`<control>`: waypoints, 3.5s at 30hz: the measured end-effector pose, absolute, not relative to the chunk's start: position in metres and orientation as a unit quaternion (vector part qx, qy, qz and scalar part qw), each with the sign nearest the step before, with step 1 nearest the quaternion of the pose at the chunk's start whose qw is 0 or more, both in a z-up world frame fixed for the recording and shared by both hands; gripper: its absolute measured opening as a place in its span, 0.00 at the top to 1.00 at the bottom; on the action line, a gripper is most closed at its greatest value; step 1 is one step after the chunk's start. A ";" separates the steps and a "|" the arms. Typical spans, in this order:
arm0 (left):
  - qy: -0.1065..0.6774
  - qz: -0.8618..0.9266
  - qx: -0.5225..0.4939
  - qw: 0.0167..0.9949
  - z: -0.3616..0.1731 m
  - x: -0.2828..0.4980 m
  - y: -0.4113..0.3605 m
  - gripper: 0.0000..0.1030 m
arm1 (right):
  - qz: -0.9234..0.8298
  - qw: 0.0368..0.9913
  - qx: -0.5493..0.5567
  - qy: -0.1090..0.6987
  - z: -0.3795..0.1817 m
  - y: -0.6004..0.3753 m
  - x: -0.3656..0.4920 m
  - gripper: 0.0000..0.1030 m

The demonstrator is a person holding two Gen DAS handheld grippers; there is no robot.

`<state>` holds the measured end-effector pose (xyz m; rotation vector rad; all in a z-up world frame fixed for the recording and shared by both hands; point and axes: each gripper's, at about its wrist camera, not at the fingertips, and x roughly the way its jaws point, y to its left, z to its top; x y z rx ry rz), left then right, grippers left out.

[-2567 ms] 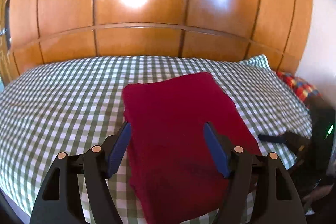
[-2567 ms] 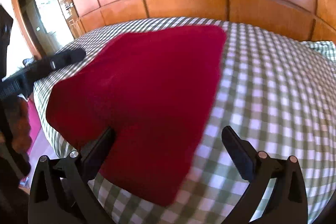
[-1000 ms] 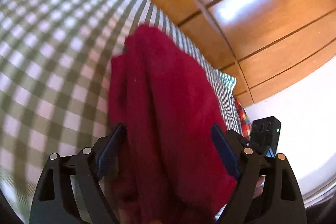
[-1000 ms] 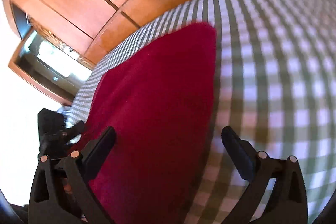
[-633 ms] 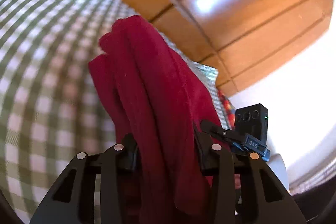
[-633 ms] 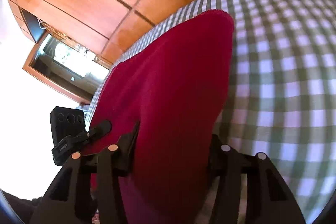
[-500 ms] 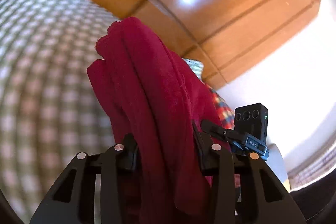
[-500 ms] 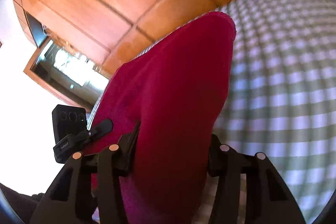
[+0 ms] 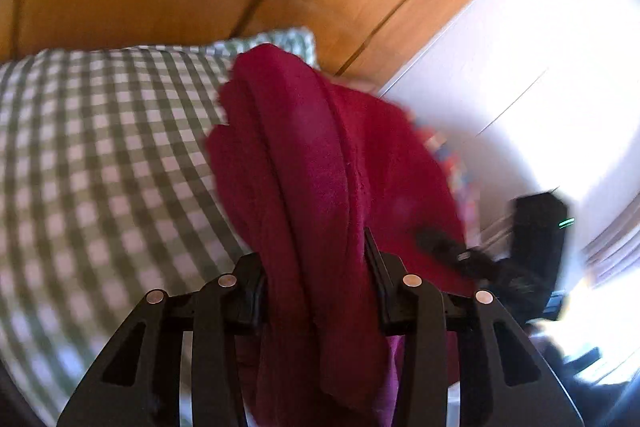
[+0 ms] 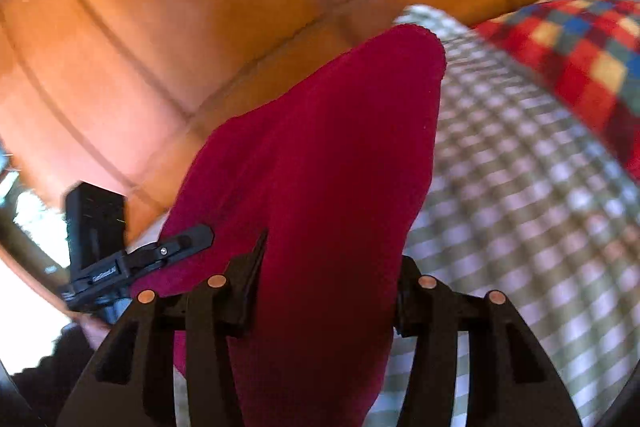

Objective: Fold small clothes

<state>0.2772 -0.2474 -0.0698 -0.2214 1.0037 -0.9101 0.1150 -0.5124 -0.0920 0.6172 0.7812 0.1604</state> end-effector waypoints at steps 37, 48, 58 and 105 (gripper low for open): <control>0.333 -0.157 0.044 0.929 -0.003 0.100 -0.183 0.04 | -0.111 0.911 0.188 0.351 -0.056 -0.409 0.004 0.02; 0.315 -0.154 0.051 0.935 0.002 0.076 -0.183 0.04 | -0.138 0.914 0.176 0.340 -0.044 -0.400 -0.007 0.02; 0.307 -0.142 0.044 0.940 0.006 0.076 -0.181 0.04 | -0.134 0.917 0.167 0.338 -0.041 -0.394 -0.010 0.02; 0.284 -0.130 0.042 0.949 0.018 0.071 -0.176 0.04 | -0.121 0.917 0.164 0.344 -0.044 -0.381 -0.008 0.02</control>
